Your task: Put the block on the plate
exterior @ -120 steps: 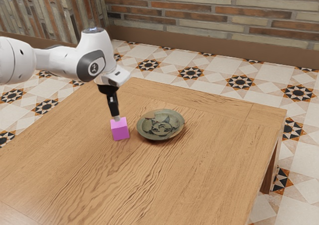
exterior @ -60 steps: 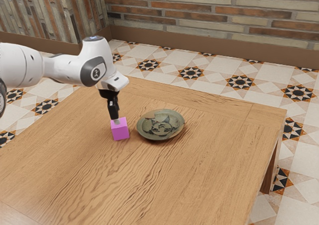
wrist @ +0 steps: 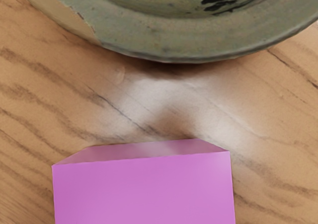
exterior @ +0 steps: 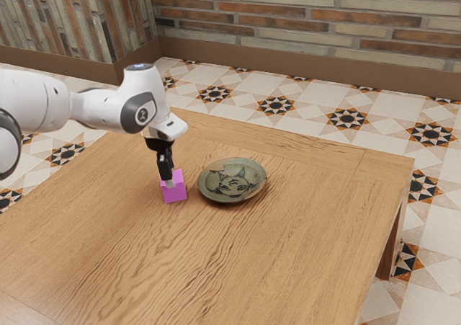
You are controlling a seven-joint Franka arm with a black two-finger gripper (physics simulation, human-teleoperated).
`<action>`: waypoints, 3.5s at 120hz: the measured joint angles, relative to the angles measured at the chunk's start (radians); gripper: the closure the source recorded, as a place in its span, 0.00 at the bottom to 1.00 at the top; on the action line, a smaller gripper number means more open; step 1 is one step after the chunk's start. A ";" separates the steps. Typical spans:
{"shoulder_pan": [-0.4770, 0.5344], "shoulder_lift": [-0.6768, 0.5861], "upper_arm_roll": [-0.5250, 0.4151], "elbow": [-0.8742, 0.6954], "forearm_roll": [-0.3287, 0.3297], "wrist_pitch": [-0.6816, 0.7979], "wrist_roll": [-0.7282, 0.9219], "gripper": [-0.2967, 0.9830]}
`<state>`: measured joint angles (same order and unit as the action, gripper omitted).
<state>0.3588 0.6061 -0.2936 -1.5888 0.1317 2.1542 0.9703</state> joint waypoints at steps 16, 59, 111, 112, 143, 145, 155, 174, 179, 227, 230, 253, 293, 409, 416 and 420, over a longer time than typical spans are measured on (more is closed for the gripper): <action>0.000 0.025 0.001 0.016 0.001 0.004 0.000 0.23; -0.001 0.060 0.007 0.024 0.003 0.017 -0.003 0.24; -0.001 0.059 0.005 0.024 0.031 0.022 -0.012 0.41; -0.001 0.059 0.005 0.024 0.031 0.022 -0.012 0.41; -0.002 0.050 0.005 0.024 0.033 0.023 -0.018 0.45; -0.002 0.049 0.005 0.024 0.034 0.023 -0.018 0.45; -0.002 0.039 0.005 0.024 0.037 0.023 -0.022 0.45; -0.002 0.001 0.001 0.015 0.050 0.021 -0.032 0.45; -0.005 -0.010 0.000 0.012 0.051 0.020 -0.035 0.46; -0.037 -0.079 -0.089 0.011 0.071 -0.008 -0.074 0.46; -0.037 -0.075 -0.101 0.014 0.076 -0.009 -0.077 0.46; -0.029 -0.026 -0.182 0.060 0.126 -0.012 -0.101 0.46; -0.059 0.078 -0.224 0.164 0.202 -0.013 -0.128 0.46; -0.096 0.054 -0.223 0.252 0.265 -0.128 -0.180 0.25; -0.107 0.021 -0.217 0.246 0.262 -0.156 -0.189 0.24; -0.114 0.005 -0.214 0.243 0.261 -0.170 -0.194 0.24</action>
<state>0.2445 0.6109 -0.5075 -1.3456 0.3924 1.9845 0.7764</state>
